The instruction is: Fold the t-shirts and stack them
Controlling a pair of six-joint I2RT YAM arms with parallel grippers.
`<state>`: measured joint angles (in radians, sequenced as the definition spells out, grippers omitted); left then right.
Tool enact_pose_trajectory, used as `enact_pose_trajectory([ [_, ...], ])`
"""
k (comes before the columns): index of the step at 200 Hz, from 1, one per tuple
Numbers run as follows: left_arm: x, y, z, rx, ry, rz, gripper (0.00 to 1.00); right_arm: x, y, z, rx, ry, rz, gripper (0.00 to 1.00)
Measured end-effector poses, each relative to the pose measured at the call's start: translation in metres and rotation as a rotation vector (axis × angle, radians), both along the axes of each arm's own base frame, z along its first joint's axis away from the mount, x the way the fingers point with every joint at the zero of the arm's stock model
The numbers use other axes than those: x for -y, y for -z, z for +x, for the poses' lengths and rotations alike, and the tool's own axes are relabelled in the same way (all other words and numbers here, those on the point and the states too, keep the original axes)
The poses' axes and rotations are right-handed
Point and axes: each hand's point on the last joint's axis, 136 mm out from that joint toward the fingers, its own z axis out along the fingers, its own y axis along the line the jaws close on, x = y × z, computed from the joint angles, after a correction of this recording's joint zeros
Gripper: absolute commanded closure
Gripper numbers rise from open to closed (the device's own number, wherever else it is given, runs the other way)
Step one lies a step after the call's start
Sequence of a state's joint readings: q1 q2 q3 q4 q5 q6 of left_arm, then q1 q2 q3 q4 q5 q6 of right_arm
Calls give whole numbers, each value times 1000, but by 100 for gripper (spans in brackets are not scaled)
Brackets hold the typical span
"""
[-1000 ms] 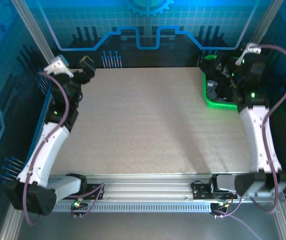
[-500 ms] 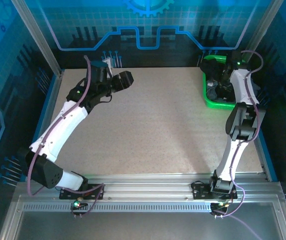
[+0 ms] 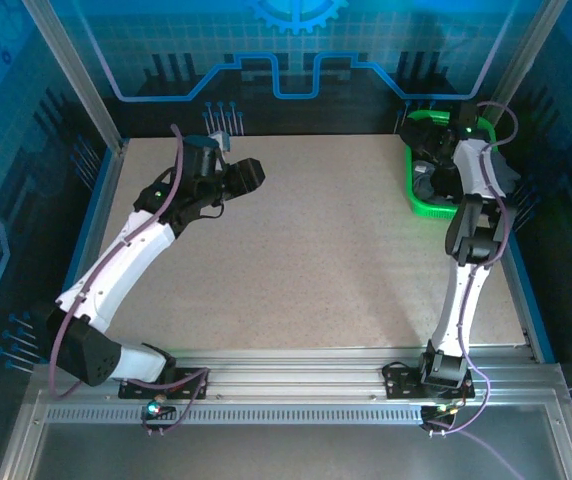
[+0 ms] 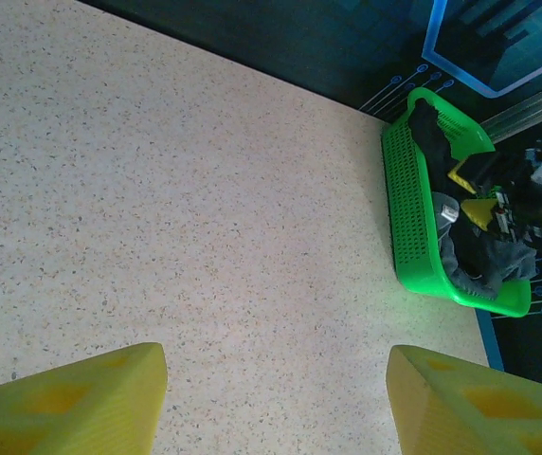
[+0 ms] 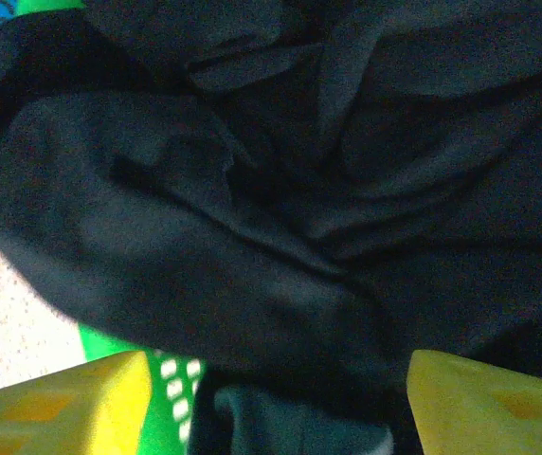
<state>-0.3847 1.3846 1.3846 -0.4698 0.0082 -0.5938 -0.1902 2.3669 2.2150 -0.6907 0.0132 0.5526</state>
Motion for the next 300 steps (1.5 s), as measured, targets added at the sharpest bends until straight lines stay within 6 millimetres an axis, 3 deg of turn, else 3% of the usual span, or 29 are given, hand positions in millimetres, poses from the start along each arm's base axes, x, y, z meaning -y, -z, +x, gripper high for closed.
enact_pose_trajectory([
  [28, -1, 1, 0, -3, -3, 3, 38, 2, 21, 35, 42, 19, 41, 30],
  [40, -1, 1, -1, -5, -3, 4, 39, 3, 30, 43, 46, 29, 53, 41],
  [73, -1, -1, -2, -11, -3, 6, 44, 6, 45, 44, 24, 76, 72, 89],
  [91, -1, -7, -1, 2, -3, 1, 47, 9, 46, 42, 34, 100, 64, 100],
  [109, -1, -10, 0, 10, -3, -3, 49, 10, 40, 32, 46, 115, 40, 100],
  [125, 0, -9, 0, 7, -4, -4, 50, 11, 20, 23, 68, 129, 0, 100],
  [137, 0, -7, 2, 2, -4, -4, 51, 12, -7, 17, 104, 142, -42, 100],
  [181, 9, 7, 11, -26, 15, -15, 54, 0, -152, -22, 344, 184, -156, 100],
  [202, 13, 14, 14, -43, 23, -22, 55, -9, -201, -48, 449, 205, -139, 100],
  [228, 17, 11, 16, -38, 31, -49, 56, -12, -216, -72, 494, 242, -85, 100],
  [258, 21, 8, 16, -32, 44, -68, 56, -22, -192, -83, 460, 257, -31, 100],
  [272, 21, 7, 16, -33, 44, -73, 56, -32, -190, -87, 453, 242, -24, 100],
  [300, 20, 5, 14, -29, 43, -73, 57, -61, -229, -100, 533, 177, -12, 100],
])
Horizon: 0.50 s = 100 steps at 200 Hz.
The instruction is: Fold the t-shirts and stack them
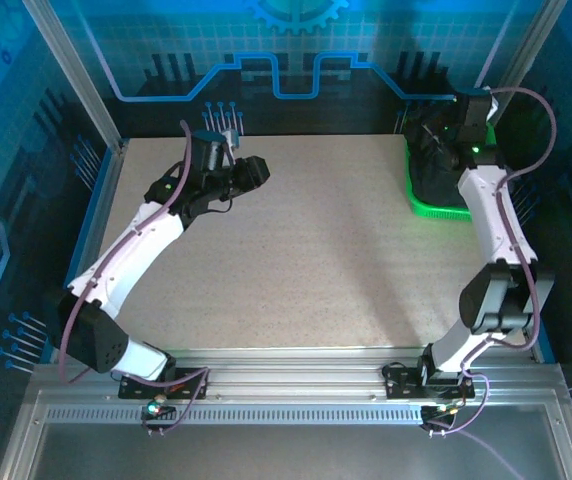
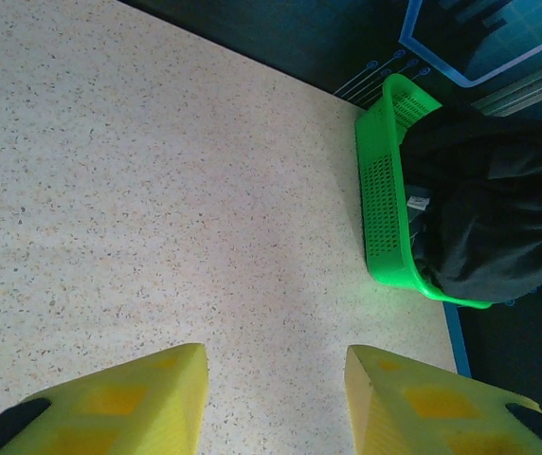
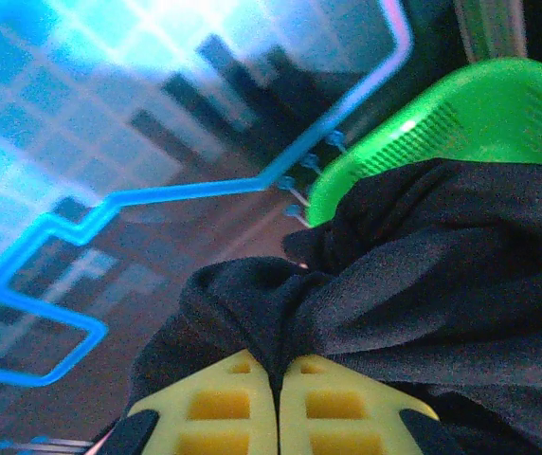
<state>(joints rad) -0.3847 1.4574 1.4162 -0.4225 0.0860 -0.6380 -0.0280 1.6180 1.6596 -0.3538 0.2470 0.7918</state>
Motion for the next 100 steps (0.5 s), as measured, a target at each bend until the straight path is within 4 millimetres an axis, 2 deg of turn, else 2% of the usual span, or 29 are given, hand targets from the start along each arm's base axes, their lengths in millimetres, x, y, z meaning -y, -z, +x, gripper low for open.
enact_pose_trajectory([
  [17, -3, -6, -3, 12, -8, 1, 56, -9, -40, -13, 89, -42, -13, 100],
  [45, -9, -14, -8, 28, -29, 8, 56, -25, -122, -32, 277, -109, -74, 100],
  [59, -14, -15, -9, 30, -47, 19, 55, -51, -160, -46, 366, -179, -117, 100],
  [75, -20, -13, -9, 26, -71, 35, 51, -91, -192, -63, 439, -271, -152, 100],
  [85, -24, -12, -8, 22, -89, 44, 50, -117, -203, -74, 471, -330, -161, 100],
  [100, -32, -9, -7, 11, -116, 62, 49, -156, -204, -87, 476, -412, -164, 100],
])
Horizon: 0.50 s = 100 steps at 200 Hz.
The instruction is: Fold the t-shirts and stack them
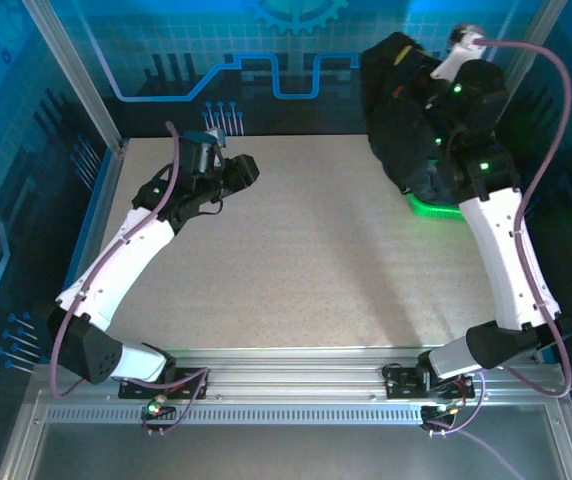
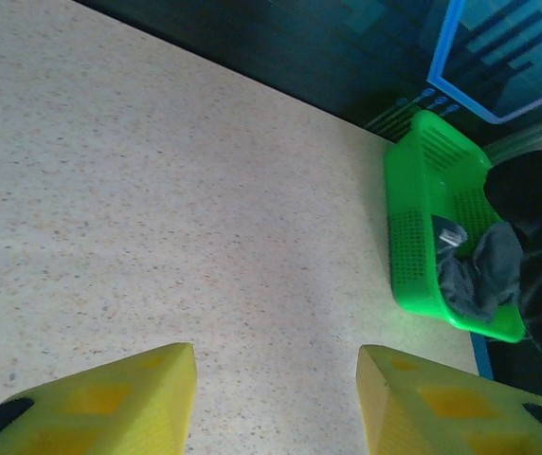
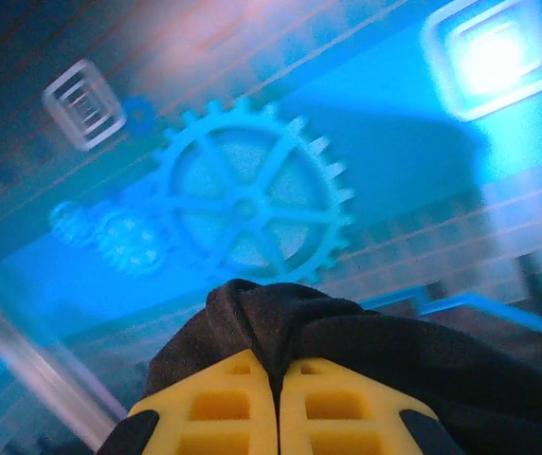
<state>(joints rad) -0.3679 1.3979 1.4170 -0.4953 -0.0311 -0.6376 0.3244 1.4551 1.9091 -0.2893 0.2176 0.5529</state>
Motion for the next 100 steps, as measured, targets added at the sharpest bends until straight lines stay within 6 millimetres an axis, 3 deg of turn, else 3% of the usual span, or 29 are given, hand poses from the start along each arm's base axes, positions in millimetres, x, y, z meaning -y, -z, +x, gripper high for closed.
enact_pose_trajectory([
  [9, -5, 2, 0, -8, -17, 9, 50, -26, 11, -5, -21, -45, -12, 98],
  [29, -18, 7, 0, -28, -55, 29, 49, -86, 60, -13, -126, -150, -56, 48],
  [49, -29, 10, -3, -51, -87, 42, 49, -166, 130, -15, -292, -326, -126, 39],
  [65, -35, 11, -7, -67, -100, 40, 50, -215, 189, -19, -425, -438, -198, 39],
  [80, -34, 15, -11, -85, -88, 28, 50, -234, 234, -26, -525, -498, -249, 40],
  [100, -22, 37, -21, -147, -42, 9, 46, -215, 271, -27, -621, -491, -273, 41],
])
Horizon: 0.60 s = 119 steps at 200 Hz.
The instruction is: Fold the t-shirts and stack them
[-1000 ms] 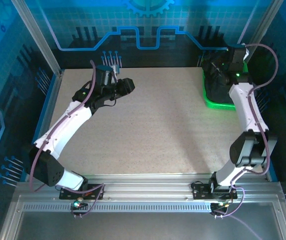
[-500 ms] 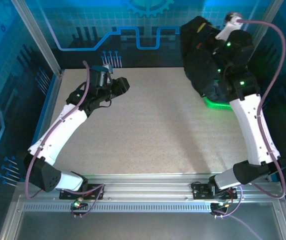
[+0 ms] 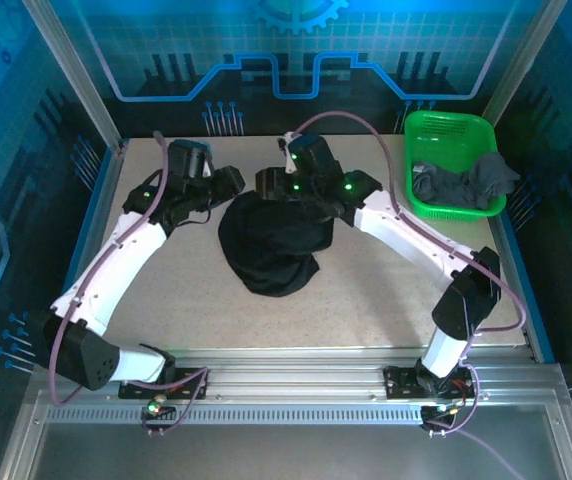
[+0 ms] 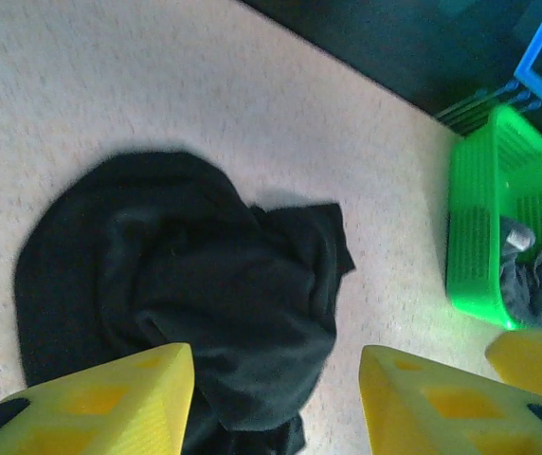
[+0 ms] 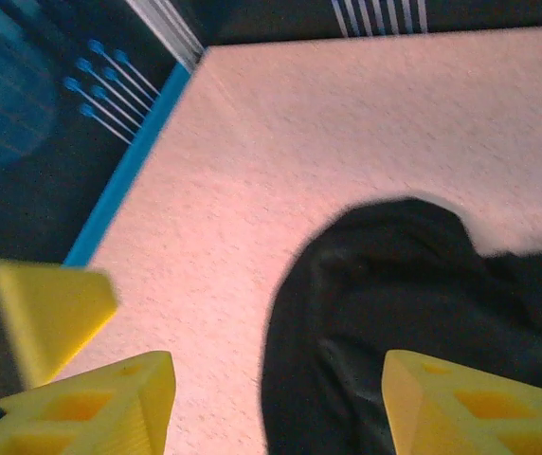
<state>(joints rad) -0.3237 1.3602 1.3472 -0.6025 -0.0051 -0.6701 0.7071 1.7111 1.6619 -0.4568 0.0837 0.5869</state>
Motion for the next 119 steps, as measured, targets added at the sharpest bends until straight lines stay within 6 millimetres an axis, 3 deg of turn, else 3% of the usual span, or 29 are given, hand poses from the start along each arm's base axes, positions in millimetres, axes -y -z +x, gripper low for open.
enact_pose_trajectory([
  [19, 25, 35, -19, -99, 71, -7, 41, 48, 17, 16, -42, 84, -21, 41],
  [46, 78, 81, -50, -233, 203, -4, 38, 126, 43, 44, -96, 234, -69, 41],
  [61, 104, 105, -62, -295, 259, 10, 39, 152, 65, 50, -144, 271, -105, 39],
  [80, 130, 142, -75, -383, 309, 45, 41, 156, 95, 55, -195, 249, -158, 38],
  [97, 142, 179, -88, -481, 320, 89, 42, 138, 132, 54, -264, 178, -209, 38],
  [119, 144, 202, -99, -545, 305, 122, 42, 110, 179, 45, -347, 93, -268, 40],
])
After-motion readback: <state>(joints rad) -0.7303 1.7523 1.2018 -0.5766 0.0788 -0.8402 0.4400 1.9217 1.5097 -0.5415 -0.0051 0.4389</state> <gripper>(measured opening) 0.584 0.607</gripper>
